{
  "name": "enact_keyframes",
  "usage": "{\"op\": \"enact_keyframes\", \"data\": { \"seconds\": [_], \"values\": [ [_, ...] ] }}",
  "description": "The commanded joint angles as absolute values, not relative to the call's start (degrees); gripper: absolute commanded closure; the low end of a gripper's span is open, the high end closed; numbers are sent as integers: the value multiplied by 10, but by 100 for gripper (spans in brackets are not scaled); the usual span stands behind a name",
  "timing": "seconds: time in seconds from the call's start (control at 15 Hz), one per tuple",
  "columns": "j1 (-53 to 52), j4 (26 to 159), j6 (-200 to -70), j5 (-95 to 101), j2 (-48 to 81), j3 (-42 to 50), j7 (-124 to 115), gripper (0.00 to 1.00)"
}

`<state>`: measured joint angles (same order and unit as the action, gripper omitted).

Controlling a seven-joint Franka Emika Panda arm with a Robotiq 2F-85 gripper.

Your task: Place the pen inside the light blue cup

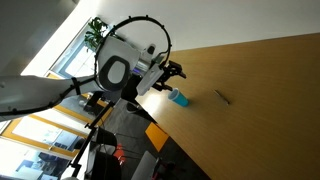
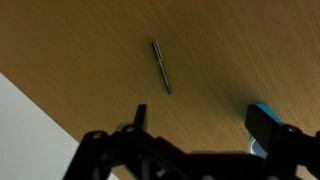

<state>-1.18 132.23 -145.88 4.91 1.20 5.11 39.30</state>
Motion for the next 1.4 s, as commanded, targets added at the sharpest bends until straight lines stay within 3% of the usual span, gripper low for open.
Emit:
{"op": "enact_keyframes", "data": {
  "seconds": [0.0, 0.67, 1.33],
  "values": [
    [3, 1313, -1499, 49, 40, 38, 404, 0],
    [83, 1213, -1506, 12, 189, 5, 603, 0],
    [75, 1166, -1516, 84, 284, 4, 582, 0]
  ]
}}
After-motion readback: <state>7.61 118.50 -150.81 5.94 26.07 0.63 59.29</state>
